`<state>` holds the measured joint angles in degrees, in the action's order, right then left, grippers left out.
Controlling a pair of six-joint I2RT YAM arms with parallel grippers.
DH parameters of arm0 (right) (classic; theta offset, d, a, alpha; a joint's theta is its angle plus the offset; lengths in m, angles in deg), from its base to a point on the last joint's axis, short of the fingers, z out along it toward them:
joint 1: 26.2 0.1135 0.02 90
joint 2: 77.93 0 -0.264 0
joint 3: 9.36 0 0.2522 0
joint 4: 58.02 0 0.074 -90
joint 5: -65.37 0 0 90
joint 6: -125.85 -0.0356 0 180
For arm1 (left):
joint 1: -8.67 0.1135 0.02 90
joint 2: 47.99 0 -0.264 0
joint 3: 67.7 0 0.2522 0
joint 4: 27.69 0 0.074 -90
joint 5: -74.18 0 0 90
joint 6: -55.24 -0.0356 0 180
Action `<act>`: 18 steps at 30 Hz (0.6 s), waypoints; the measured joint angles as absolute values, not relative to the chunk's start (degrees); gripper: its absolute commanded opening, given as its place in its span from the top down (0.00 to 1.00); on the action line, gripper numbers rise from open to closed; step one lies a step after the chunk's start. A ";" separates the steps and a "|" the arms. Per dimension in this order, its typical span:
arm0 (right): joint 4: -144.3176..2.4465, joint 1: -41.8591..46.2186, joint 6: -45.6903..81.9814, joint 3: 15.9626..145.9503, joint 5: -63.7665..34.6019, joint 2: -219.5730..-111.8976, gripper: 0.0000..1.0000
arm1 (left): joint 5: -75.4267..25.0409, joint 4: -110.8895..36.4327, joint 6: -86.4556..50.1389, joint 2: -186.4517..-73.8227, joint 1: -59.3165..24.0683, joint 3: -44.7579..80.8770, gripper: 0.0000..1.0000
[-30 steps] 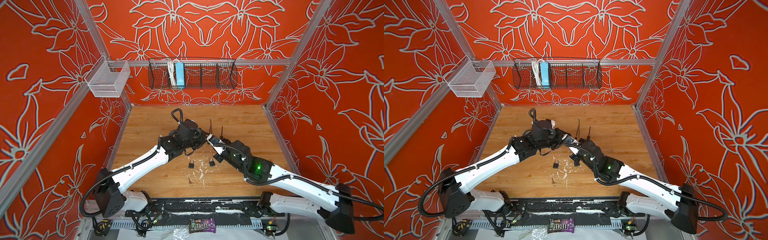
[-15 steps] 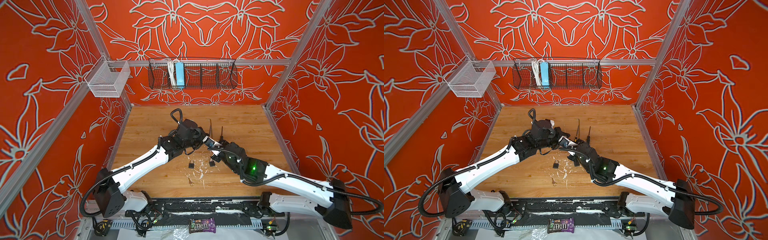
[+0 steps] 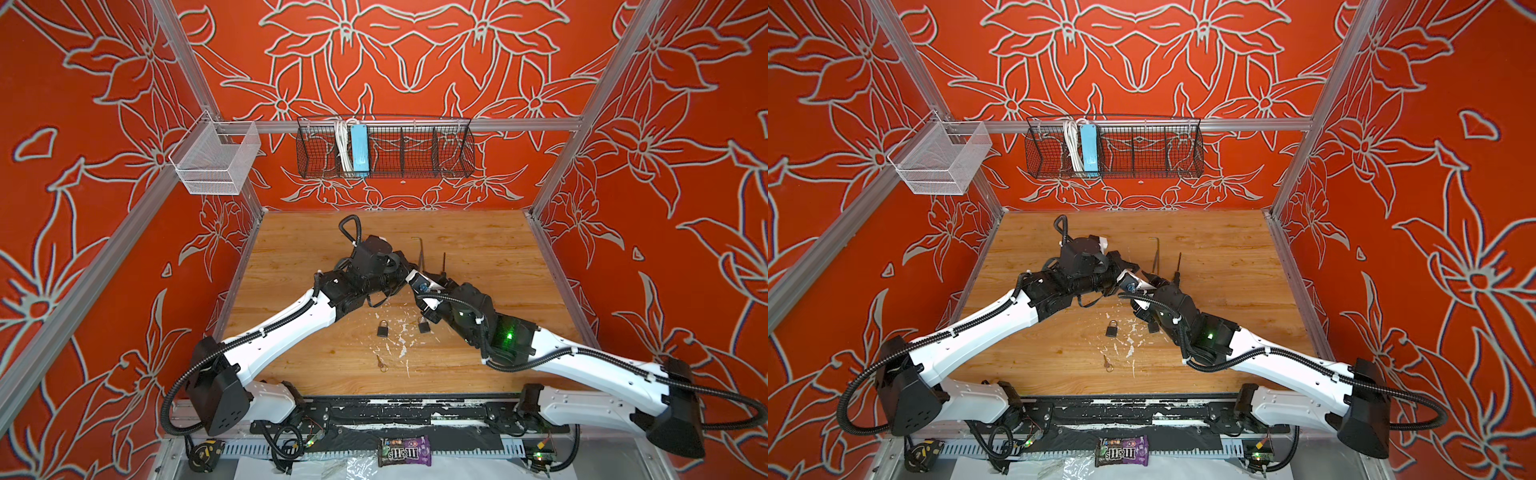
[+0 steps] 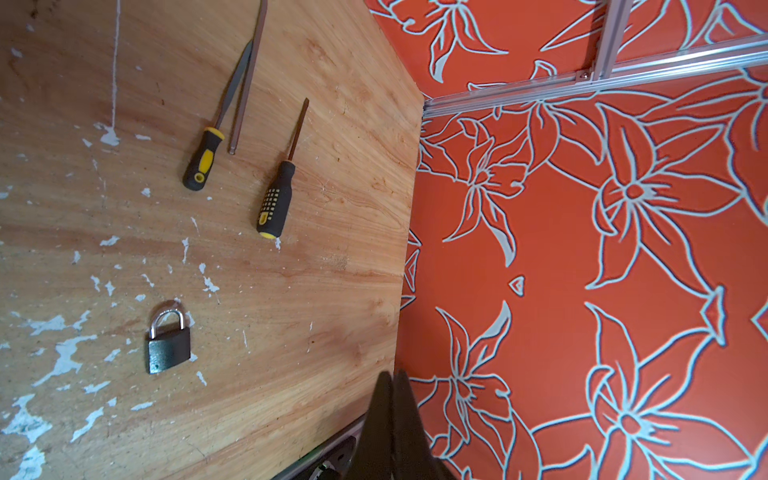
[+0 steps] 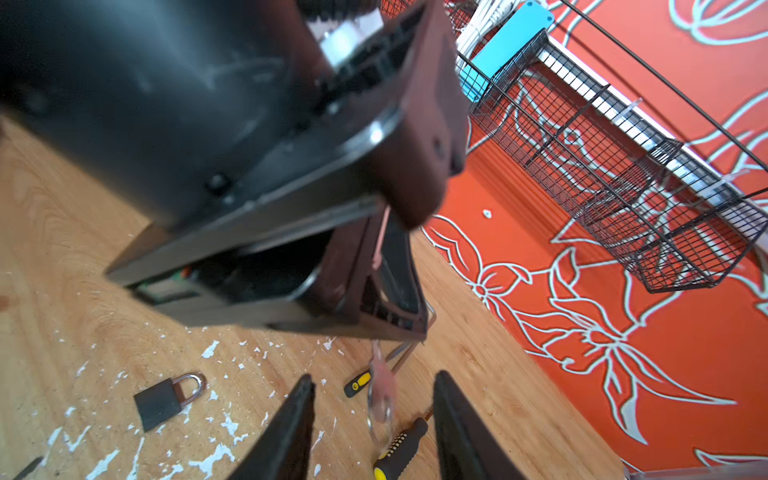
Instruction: Unlock with the key
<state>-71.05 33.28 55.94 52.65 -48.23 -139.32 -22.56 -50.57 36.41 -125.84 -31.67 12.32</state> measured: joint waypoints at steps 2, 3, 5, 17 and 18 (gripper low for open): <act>-73.26 32.34 53.76 53.02 -45.13 -138.31 0.48 | -22.81 -49.07 35.23 -125.60 -31.06 11.38 1.00; -74.83 31.20 51.86 53.51 -42.59 -137.66 0.47 | -23.24 -48.15 34.47 -125.40 -30.62 10.66 1.00; -77.76 27.79 47.70 54.58 -36.78 -136.46 0.47 | -23.88 -46.42 32.33 -124.99 -29.81 9.26 1.00; -80.17 5.00 12.03 53.94 2.87 -130.90 0.50 | -31.81 -30.55 15.95 -121.44 -28.83 2.70 1.00; -78.00 3.51 8.47 52.67 5.82 -130.93 0.50 | -33.32 -29.24 15.08 -121.49 -28.83 2.61 1.00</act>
<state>-78.00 3.51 8.47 52.67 5.82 -130.93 -33.32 -29.24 15.08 -121.49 -28.83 2.61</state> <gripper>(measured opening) 0.499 0.054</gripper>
